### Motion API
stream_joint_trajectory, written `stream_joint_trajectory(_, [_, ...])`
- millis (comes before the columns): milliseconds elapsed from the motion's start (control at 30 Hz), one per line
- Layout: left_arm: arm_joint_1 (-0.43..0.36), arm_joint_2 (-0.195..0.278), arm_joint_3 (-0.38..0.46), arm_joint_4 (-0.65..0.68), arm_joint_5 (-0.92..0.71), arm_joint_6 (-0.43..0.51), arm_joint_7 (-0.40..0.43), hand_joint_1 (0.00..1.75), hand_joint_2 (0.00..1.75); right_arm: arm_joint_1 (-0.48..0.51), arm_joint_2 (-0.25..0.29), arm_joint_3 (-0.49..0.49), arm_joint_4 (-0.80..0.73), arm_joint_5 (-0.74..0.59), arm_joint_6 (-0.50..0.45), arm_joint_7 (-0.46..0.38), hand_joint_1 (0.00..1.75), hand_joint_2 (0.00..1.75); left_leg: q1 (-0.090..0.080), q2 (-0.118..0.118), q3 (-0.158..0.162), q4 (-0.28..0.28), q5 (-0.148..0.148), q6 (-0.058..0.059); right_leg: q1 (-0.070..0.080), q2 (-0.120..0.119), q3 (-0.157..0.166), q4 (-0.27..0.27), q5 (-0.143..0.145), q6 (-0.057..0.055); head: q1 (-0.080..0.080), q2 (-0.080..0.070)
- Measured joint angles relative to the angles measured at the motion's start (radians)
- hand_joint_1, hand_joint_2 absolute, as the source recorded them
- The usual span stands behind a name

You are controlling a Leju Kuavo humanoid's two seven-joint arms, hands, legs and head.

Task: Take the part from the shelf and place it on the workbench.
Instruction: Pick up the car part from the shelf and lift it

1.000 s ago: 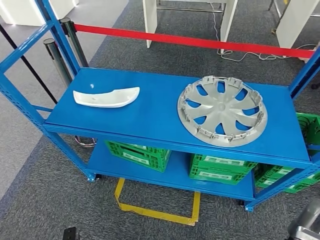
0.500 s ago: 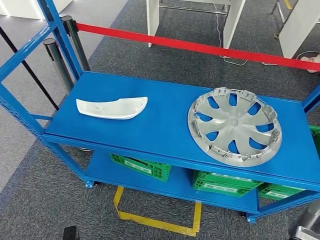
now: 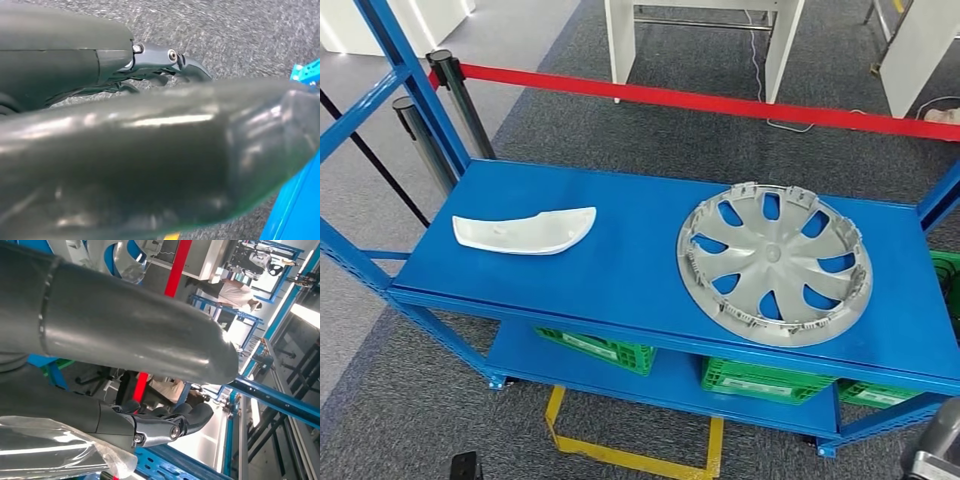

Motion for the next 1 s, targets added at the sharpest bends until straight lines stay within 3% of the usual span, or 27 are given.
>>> stream_joint_trajectory(100, [-0.002,0.001,0.001,0.0,-0.002,0.0,0.0,0.0,0.0,0.0,0.0,-0.002,0.0,0.001,0.005,0.003,0.0,0.0,-0.003,0.001,0.066,-0.18,0.111,0.011,0.001,0.001,0.01,0.001,-0.006,0.004,0.0,0.0])
stream_joint_trajectory(167, [-0.003,0.002,0.002,0.0,-0.005,-0.001,0.0,0.0,0.0,-0.002,0.0,-0.003,0.001,0.001,0.01,0.008,0.0,0.0,-0.008,0.003,0.092,-0.252,0.13,0.022,0.003,0.001,0.009,0.002,-0.008,0.013,0.0,0.0])
stream_joint_trajectory(300, [-0.001,0.002,0.003,0.0,-0.017,-0.006,0.0,0.0,0.0,-0.018,-0.003,-0.02,0.018,0.003,0.03,0.028,0.0,0.0,-0.006,0.003,0.097,-0.27,0.147,0.043,0.003,0.002,0.001,0.016,-0.024,0.037,0.002,0.0])
stream_joint_trajectory(367, [-0.004,0.002,0.003,0.0,-0.024,-0.009,0.0,0.0,0.0,-0.034,-0.011,-0.043,0.038,0.008,0.042,0.04,0.0,0.0,-0.002,0.004,0.097,-0.276,0.153,0.051,0.0,0.003,-0.04,0.097,-0.076,0.045,0.006,0.0])
stream_joint_trajectory(433, [-0.005,0.002,0.003,0.0,-0.031,-0.013,0.002,0.0,0.0,-0.056,-0.024,-0.074,0.071,0.012,0.061,0.052,0.0,0.0,-0.003,0.005,0.094,-0.276,0.153,0.053,-0.002,0.003,-0.099,0.223,-0.132,0.052,0.008,0.0])
stream_joint_trajectory(467, [-0.005,0.002,0.003,0.0,-0.035,-0.015,0.003,0.0,0.0,-0.068,-0.034,-0.093,0.089,0.014,0.074,0.055,0.0,0.0,-0.003,0.005,0.093,-0.275,0.153,0.053,-0.002,0.003,-0.117,0.26,-0.139,0.054,0.008,0.0])
stream_joint_trajectory(500, [-0.006,0.003,0.003,0.0,-0.038,-0.016,0.005,0.0,0.0,-0.08,-0.044,-0.111,0.106,0.017,0.088,0.057,0.0,0.0,-0.003,0.005,0.093,-0.275,0.153,0.053,-0.002,0.003,-0.116,0.261,-0.127,0.056,0.008,0.0])
stream_joint_trajectory(533, [-0.006,0.002,0.003,0.0,-0.042,-0.018,0.007,0.0,0.0,-0.093,-0.055,-0.127,0.119,0.022,0.102,0.059,0.0,0.0,-0.003,0.005,0.094,-0.274,0.153,0.052,-0.003,0.003,-0.096,0.22,-0.097,0.057,0.008,0.0])
stream_joint_trajectory(600, [-0.01,0.002,0.002,0.0,-0.049,-0.021,0.013,0.0,0.0,-0.125,-0.08,-0.146,0.14,0.046,0.13,0.065,0.0,0.0,-0.005,0.005,0.093,-0.269,0.151,0.049,-0.003,0.003,-0.028,0.085,-0.036,0.056,0.008,0.0])
stream_joint_trajectory(667, [-0.016,0.002,0.001,0.0,-0.057,-0.025,0.019,0.0,0.0,-0.159,-0.109,-0.149,0.159,0.078,0.149,0.078,0.0,0.0,-0.009,0.005,0.088,-0.263,0.15,0.041,-0.002,0.005,0.014,0.004,-0.016,0.048,0.007,0.0])
stream_joint_trajectory(767, [-0.022,0.002,-0.002,0.0,-0.067,-0.026,0.025,0.0,0.0,-0.2,-0.148,-0.148,0.19,0.114,0.158,0.1,0.0,0.0,-0.009,0.004,0.085,-0.261,0.153,0.028,-0.001,0.005,0.018,-0.005,-0.013,0.033,0.007,0.0])
stream_joint_trajectory(833, [-0.024,0.002,-0.005,0.0,-0.07,-0.026,0.027,0.0,0.0,-0.224,-0.168,-0.146,0.205,0.123,0.159,0.107,0.0,0.0,-0.007,0.004,0.07,-0.225,0.126,0.019,-0.005,0.003,0.02,-0.01,-0.009,0.022,0.003,0.0])
stream_joint_trajectory(933, [-0.027,0.003,-0.006,0.0,-0.071,-0.027,0.029,0.0,0.0,-0.242,-0.186,-0.146,0.223,0.126,0.16,0.109,0.0,0.0,-0.003,0.005,-0.011,-0.039,0.034,0.007,-0.006,-0.002,0.019,-0.012,-0.008,0.015,-0.001,0.0])
stream_joint_trajectory(967, [-0.027,0.003,-0.006,0.0,-0.071,-0.027,0.03,0.0,0.0,-0.244,-0.19,-0.145,0.229,0.126,0.16,0.11,0.0,0.0,-0.002,0.005,-0.034,0.013,0.018,0.005,-0.005,-0.003,0.019,-0.011,-0.008,0.015,-0.001,0.0])
stream_joint_trajectory(1000, [-0.026,0.003,-0.006,0.0,-0.071,-0.027,0.032,0.0,0.0,-0.245,-0.193,-0.145,0.234,0.126,0.16,0.11,0.0,0.0,-0.002,0.005,-0.041,0.028,0.023,0.006,-0.005,-0.003,0.02,-0.011,-0.008,0.014,-0.001,0.0])
